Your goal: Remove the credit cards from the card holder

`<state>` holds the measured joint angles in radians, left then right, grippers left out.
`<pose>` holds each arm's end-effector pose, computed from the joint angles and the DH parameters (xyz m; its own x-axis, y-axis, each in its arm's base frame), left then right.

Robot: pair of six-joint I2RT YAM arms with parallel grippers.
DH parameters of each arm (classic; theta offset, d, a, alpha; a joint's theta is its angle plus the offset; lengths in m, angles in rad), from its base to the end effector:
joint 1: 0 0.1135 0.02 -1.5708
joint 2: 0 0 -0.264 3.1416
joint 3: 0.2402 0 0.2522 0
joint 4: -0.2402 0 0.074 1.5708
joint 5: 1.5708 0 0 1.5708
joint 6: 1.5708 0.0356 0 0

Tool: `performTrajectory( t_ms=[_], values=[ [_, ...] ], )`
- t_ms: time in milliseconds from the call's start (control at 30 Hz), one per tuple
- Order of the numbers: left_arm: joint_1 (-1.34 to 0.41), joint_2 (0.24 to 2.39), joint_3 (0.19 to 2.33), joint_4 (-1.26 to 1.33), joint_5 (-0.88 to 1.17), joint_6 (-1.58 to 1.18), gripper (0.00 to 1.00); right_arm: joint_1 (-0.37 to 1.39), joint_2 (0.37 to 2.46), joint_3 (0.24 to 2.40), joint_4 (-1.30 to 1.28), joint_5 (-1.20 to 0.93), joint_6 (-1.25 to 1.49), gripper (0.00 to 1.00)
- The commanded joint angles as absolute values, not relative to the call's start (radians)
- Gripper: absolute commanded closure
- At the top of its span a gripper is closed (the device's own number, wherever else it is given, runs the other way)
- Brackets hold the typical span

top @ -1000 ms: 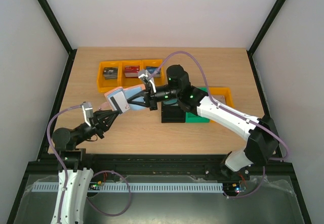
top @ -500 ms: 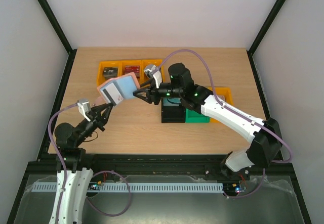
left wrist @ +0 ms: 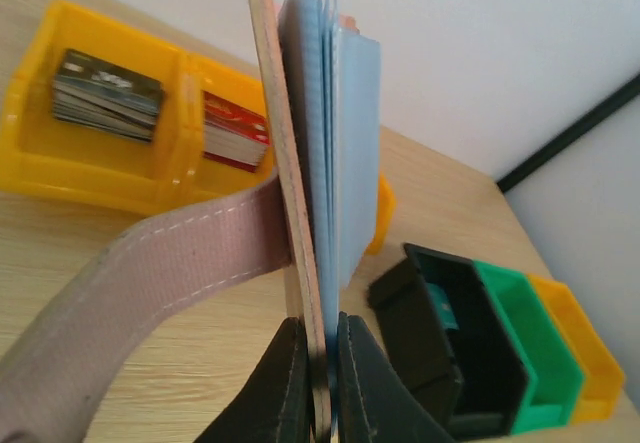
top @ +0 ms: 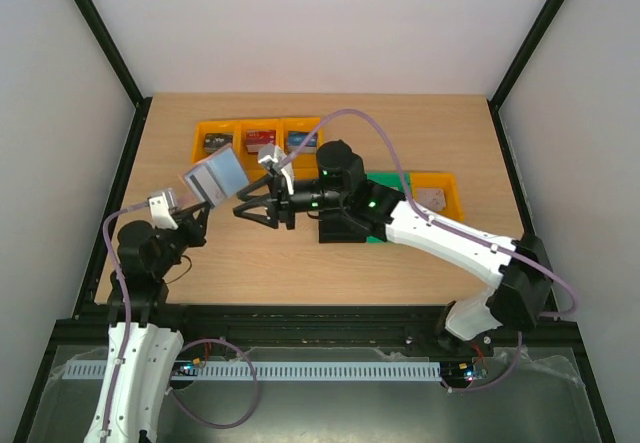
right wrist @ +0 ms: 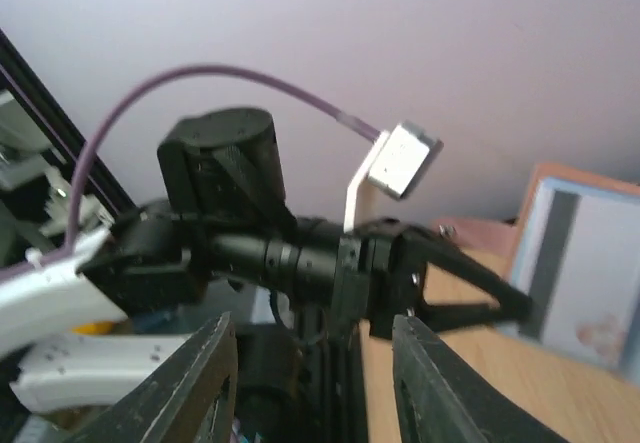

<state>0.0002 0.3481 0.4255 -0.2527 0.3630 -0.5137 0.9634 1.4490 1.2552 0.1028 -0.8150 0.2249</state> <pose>0.1171 -0.0126 0.2636 -0.3236 -0.4594 -0.8272 0.2187 0.8142 -0.5378 0.1716 0.2922 0.3783 -0.2684 -0.1181 -0.9560 -0.9406 -0.1819 0.2866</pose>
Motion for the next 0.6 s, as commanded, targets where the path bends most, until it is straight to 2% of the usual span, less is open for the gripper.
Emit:
performTrajectory(
  t_ms=[0,233,567],
  values=[
    [0.0,0.321,0.429,-0.147,0.563,-0.564,0.98,0.955,1.547,1.272,0.382,-0.859,0.421,0.61],
    [0.0,0.272,0.383,0.07,0.821,-0.657,0.98,0.891,1.641,1.264,0.454,-0.919,0.573,0.73],
    [0.0,0.217,0.375,0.204,0.981,-0.691,0.98,0.854,1.583,1.178,0.362,-0.901,0.504,0.76]
  ],
)
